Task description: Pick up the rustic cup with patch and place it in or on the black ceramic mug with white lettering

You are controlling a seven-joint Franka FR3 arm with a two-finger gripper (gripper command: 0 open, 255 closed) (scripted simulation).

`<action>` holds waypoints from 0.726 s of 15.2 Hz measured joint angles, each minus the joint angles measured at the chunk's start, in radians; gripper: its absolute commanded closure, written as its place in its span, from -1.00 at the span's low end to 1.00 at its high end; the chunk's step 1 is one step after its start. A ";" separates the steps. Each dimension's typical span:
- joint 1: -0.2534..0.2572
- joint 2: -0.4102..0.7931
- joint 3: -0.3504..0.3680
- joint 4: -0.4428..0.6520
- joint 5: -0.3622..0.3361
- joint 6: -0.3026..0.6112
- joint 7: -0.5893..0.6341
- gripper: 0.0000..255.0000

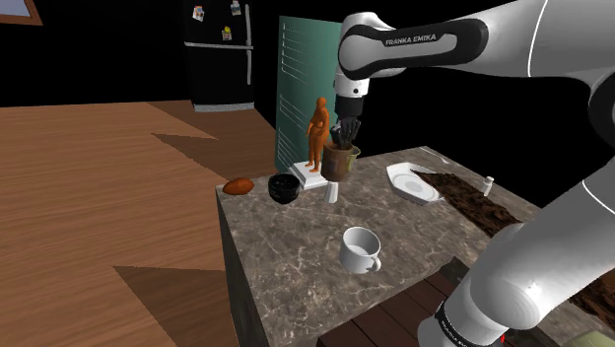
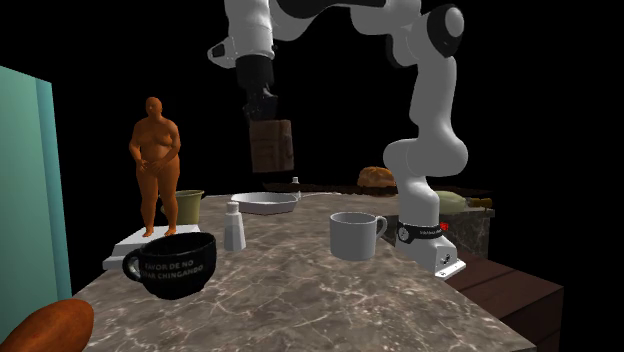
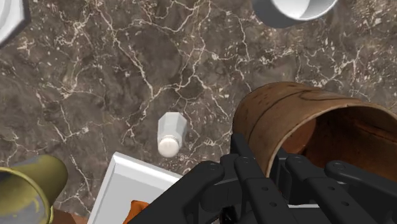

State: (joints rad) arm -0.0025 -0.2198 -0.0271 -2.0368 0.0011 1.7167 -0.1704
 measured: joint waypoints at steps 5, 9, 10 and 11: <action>0.008 0.205 0.008 0.231 0.007 -0.026 0.014 1.00; 0.012 0.360 0.012 0.442 0.010 -0.080 0.022 1.00; 0.013 0.412 0.013 0.512 0.011 -0.100 0.025 1.00; 0.014 0.462 0.014 0.578 0.012 -0.117 0.026 1.00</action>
State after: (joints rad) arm 0.0113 0.2418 -0.0132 -1.4584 0.0130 1.6000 -0.1447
